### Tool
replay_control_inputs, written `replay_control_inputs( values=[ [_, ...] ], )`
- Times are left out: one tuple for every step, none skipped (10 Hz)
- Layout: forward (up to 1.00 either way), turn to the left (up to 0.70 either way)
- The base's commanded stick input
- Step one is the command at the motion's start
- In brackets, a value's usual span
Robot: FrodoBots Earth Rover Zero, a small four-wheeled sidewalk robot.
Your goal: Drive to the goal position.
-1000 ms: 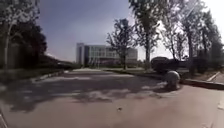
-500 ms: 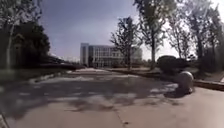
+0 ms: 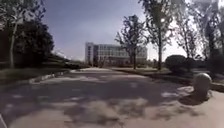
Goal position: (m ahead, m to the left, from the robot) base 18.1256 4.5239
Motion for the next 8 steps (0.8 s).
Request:
replay_control_inputs(
  values=[
    [0.69,0.14],
    [0.69,0.14],
    [0.69,0.14],
    [0.69,0.14],
    [0.69,0.14],
    [0.69,0.14],
    [0.69,0.14],
    [0.69,0.14]
  ],
)
